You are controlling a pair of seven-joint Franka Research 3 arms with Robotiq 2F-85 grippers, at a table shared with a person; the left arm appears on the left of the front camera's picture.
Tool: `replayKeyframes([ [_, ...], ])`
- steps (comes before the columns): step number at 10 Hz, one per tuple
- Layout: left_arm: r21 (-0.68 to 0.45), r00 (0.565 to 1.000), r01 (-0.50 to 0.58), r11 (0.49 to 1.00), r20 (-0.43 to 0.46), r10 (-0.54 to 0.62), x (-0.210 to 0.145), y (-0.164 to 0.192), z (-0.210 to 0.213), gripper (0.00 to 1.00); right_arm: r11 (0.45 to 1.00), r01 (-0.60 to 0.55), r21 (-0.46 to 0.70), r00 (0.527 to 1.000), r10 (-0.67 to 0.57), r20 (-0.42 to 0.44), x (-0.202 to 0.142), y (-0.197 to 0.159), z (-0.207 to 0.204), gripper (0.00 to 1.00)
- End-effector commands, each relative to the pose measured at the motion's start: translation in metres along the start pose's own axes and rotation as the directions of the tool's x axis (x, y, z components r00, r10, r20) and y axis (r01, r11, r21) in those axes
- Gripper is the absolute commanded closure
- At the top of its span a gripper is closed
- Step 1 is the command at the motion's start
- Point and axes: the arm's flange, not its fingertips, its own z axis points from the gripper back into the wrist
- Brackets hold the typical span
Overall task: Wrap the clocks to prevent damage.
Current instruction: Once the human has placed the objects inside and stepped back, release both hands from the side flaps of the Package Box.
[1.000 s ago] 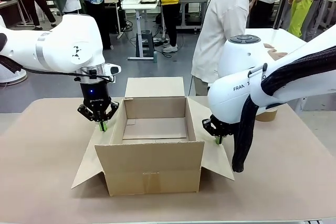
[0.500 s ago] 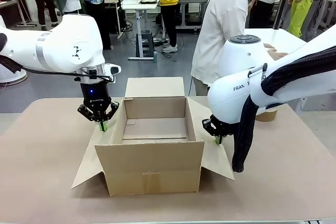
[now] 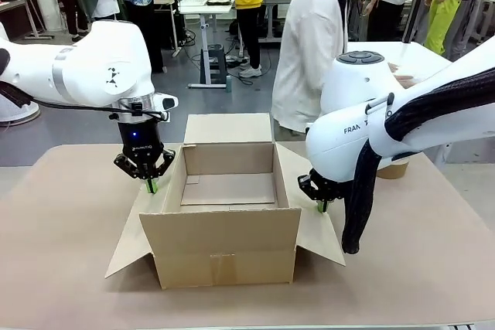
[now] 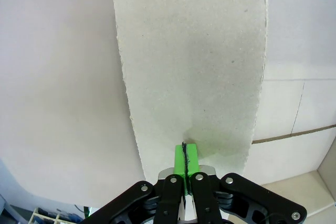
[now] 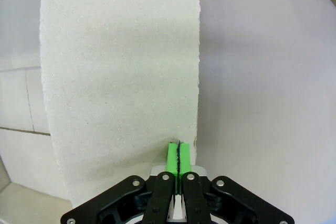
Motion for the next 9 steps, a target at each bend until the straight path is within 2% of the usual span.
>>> replayKeyframes([
  [1, 0.006, 1.000, 0.001, 1.000, -0.011, 0.000, -0.0011, 0.0004, -0.0013, 1.00, 1.000, -0.004, -0.007, 1.000, 0.004, -0.003, 0.0001, -0.0004, -0.0023, 0.99],
  [9, 0.006, 1.000, 0.001, 1.000, -0.011, 0.000, -0.0011, 0.0004, -0.0013, 1.00, 1.000, -0.004, -0.007, 1.000, 0.004, -0.003, 0.0001, -0.0004, -0.0023, 0.99],
])
